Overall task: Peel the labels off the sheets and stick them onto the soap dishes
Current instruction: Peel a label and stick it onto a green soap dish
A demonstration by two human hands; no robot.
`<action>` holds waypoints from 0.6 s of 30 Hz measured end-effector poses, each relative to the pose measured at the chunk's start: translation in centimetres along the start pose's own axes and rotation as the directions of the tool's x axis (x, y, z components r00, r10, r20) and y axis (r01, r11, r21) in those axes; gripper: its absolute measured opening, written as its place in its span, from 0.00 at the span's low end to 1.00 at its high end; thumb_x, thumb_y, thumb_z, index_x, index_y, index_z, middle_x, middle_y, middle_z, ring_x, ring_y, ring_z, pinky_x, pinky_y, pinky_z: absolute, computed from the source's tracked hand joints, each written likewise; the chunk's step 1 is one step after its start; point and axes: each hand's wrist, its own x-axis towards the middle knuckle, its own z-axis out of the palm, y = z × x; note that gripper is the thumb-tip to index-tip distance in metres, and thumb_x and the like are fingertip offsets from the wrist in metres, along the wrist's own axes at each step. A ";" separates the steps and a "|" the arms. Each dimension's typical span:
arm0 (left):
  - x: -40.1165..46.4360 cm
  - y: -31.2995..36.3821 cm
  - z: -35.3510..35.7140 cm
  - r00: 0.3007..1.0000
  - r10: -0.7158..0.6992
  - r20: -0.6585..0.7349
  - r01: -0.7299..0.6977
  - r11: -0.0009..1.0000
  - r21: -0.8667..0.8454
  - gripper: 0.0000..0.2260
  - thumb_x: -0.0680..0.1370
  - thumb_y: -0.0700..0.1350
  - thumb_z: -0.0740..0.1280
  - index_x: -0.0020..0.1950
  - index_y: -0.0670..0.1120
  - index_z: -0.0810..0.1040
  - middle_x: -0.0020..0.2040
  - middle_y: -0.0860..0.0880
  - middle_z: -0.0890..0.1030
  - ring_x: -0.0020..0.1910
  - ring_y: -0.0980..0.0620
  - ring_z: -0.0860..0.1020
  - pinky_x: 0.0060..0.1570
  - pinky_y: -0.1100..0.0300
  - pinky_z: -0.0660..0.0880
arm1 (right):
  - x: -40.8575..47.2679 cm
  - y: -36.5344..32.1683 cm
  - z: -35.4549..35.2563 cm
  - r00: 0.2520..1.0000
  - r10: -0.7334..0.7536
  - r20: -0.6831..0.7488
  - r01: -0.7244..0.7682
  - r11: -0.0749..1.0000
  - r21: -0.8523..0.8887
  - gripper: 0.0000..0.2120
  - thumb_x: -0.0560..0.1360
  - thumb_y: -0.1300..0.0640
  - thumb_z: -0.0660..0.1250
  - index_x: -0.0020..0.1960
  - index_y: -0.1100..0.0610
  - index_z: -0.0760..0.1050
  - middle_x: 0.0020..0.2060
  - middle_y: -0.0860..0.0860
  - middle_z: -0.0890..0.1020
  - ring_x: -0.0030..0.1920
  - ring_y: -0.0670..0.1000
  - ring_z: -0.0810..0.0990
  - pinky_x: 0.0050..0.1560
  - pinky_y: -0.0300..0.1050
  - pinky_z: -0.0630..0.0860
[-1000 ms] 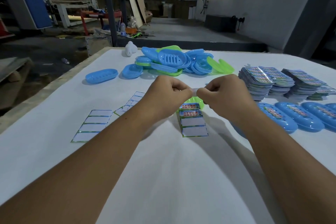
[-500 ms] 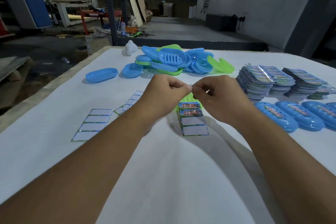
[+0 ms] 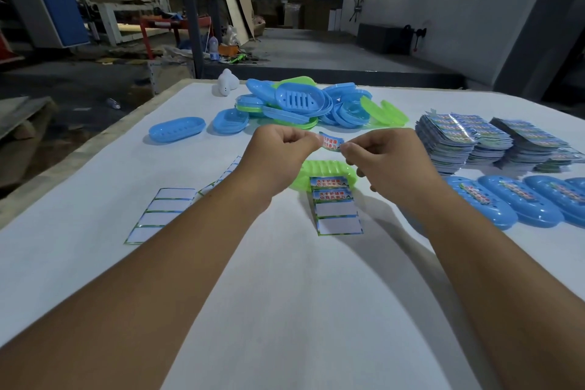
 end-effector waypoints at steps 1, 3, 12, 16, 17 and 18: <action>0.1 -0.1 0.0 1.000 -0.015 0.003 0.015 1.000 -0.017 0.05 0.76 0.50 0.73 0.43 0.50 0.85 0.25 0.60 0.76 0.26 0.60 0.71 0.33 0.61 0.69 | 0.0 -0.1 0.1 1.000 0.016 0.008 -0.017 0.999 0.040 0.08 0.76 0.52 0.72 0.40 0.53 0.85 0.36 0.54 0.85 0.32 0.48 0.77 0.32 0.48 0.74; 0.3 -0.2 0.0 0.999 -0.051 0.009 0.052 0.996 -0.075 0.06 0.76 0.50 0.73 0.42 0.49 0.85 0.25 0.59 0.73 0.27 0.58 0.68 0.31 0.61 0.67 | -0.1 -0.2 0.1 0.999 0.043 0.018 -0.045 0.992 0.119 0.08 0.76 0.53 0.72 0.41 0.56 0.85 0.34 0.54 0.84 0.30 0.46 0.76 0.28 0.43 0.72; 0.6 -0.6 0.2 0.995 -0.102 -0.008 0.101 0.991 -0.089 0.08 0.76 0.50 0.73 0.45 0.46 0.85 0.23 0.59 0.71 0.24 0.58 0.67 0.28 0.63 0.65 | 0.4 -0.2 0.6 0.996 0.087 0.006 -0.087 0.986 0.143 0.12 0.74 0.51 0.76 0.36 0.57 0.83 0.29 0.49 0.81 0.27 0.43 0.75 0.23 0.36 0.71; 0.8 -1.2 0.4 0.997 -0.047 -0.067 0.050 0.998 0.038 0.08 0.73 0.52 0.76 0.42 0.47 0.86 0.34 0.54 0.85 0.35 0.57 0.79 0.37 0.60 0.76 | 1.1 0.1 0.8 0.991 0.129 -0.018 -0.128 0.990 0.059 0.14 0.74 0.52 0.74 0.36 0.62 0.82 0.28 0.51 0.79 0.26 0.46 0.73 0.23 0.36 0.72; 0.9 -1.3 0.5 0.996 -0.044 -0.079 0.050 0.996 0.069 0.08 0.73 0.51 0.76 0.41 0.47 0.86 0.37 0.51 0.85 0.38 0.54 0.81 0.39 0.57 0.77 | 1.3 0.3 0.8 0.990 0.139 -0.007 -0.138 0.990 0.038 0.14 0.74 0.53 0.73 0.37 0.63 0.82 0.27 0.52 0.78 0.27 0.48 0.73 0.23 0.37 0.73; 1.0 -1.5 0.6 0.995 -0.046 -0.087 0.054 0.994 0.099 0.07 0.72 0.50 0.76 0.41 0.47 0.86 0.38 0.49 0.86 0.40 0.51 0.83 0.42 0.55 0.79 | 1.4 0.4 0.9 0.990 0.144 0.007 -0.144 0.989 0.011 0.14 0.74 0.53 0.72 0.37 0.64 0.82 0.27 0.53 0.78 0.26 0.49 0.73 0.25 0.39 0.74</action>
